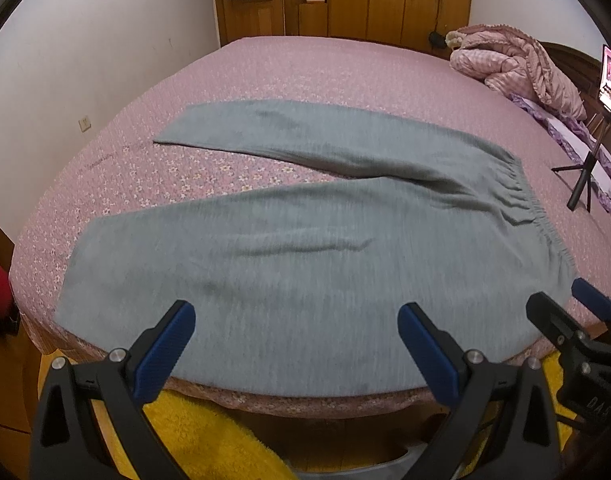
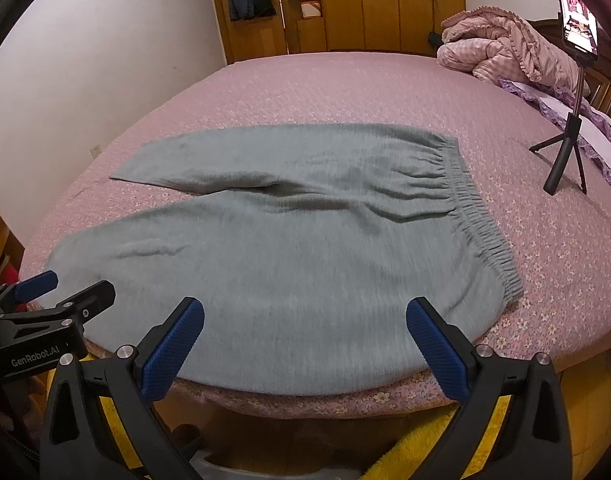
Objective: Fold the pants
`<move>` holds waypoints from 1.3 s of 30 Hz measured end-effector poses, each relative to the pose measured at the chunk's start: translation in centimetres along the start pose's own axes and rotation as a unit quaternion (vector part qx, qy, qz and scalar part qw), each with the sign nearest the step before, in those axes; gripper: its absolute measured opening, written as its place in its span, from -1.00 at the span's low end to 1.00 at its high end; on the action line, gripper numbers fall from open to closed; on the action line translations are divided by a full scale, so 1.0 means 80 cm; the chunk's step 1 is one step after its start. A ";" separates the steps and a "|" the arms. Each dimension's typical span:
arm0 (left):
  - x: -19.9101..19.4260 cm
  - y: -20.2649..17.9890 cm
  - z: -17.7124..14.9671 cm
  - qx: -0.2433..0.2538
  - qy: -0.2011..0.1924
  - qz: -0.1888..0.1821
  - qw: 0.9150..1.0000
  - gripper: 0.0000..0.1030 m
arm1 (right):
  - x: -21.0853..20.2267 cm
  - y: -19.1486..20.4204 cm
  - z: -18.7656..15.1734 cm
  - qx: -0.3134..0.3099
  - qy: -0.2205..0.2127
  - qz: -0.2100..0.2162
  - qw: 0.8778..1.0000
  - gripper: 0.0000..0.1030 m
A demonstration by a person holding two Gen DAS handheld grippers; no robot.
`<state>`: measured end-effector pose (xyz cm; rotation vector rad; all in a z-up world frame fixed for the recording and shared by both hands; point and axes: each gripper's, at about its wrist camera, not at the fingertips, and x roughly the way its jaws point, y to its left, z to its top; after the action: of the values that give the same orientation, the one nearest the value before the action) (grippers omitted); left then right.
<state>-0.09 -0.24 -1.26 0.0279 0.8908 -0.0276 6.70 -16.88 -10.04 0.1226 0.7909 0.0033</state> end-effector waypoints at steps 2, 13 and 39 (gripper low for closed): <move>0.000 0.000 0.000 0.000 0.001 -0.001 1.000 0.99 | 0.001 0.000 0.000 0.000 0.009 -0.001 1.000 1.00; 0.002 0.000 0.001 0.012 -0.001 0.013 1.000 0.99 | 0.002 -0.001 0.000 0.012 0.003 0.013 1.000 1.00; 0.019 0.001 0.027 0.049 0.027 0.019 0.998 0.99 | 0.010 -0.009 0.021 0.007 -0.007 0.031 0.999 1.00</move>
<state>2.53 -0.22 -1.07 0.1367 0.9424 -0.0359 8.44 -17.72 -9.55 0.1609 0.7736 0.0546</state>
